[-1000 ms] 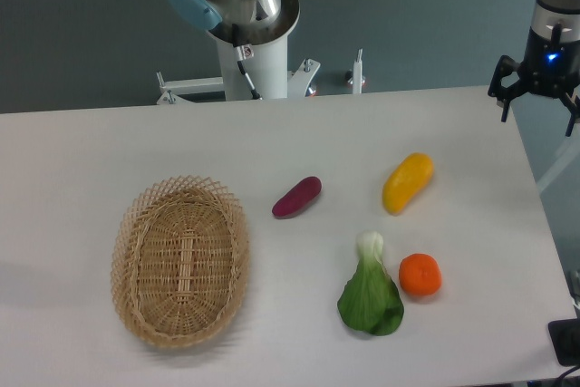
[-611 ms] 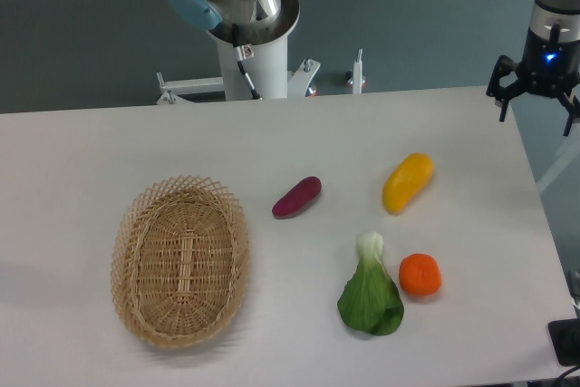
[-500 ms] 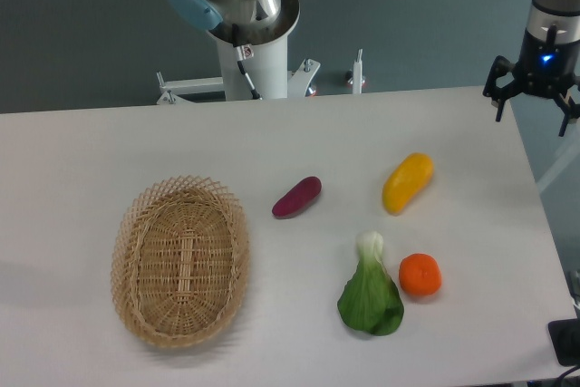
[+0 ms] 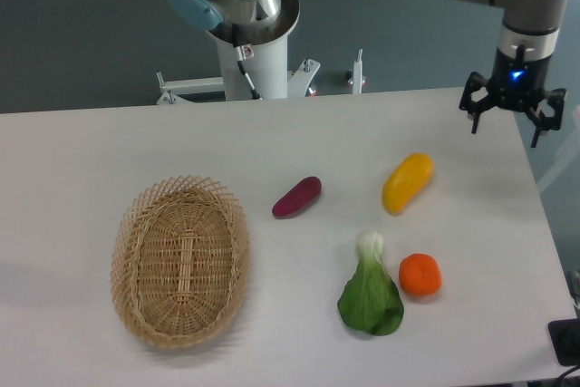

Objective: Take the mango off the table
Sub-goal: 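Lower the open gripper down over the yellow mango, then close the gripper fingers around the yellow mango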

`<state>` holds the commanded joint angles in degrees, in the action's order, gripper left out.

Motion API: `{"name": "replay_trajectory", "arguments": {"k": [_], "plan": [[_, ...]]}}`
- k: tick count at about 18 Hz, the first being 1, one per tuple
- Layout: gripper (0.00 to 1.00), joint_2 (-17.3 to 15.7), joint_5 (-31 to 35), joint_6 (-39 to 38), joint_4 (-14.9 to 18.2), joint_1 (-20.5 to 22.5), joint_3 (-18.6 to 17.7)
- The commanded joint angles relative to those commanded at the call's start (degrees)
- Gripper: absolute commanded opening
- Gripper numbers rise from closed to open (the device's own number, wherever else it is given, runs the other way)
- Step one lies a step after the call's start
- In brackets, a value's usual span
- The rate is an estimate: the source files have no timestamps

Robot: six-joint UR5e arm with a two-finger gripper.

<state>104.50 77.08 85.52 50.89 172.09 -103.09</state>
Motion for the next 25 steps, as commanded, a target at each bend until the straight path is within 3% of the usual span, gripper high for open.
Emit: {"name": "replay_trajectory", "arguments": {"k": [8,13,25], "plan": [[1.0,0.3,0.3,0.4,-0.3,-1.9,-6.9],[1.0,2.8,7.6,0.0,-0.7,-6.2,-8.3],[1.0,5.8,7.5,-0.5,-5.3,-7.9,-8.8]]}}
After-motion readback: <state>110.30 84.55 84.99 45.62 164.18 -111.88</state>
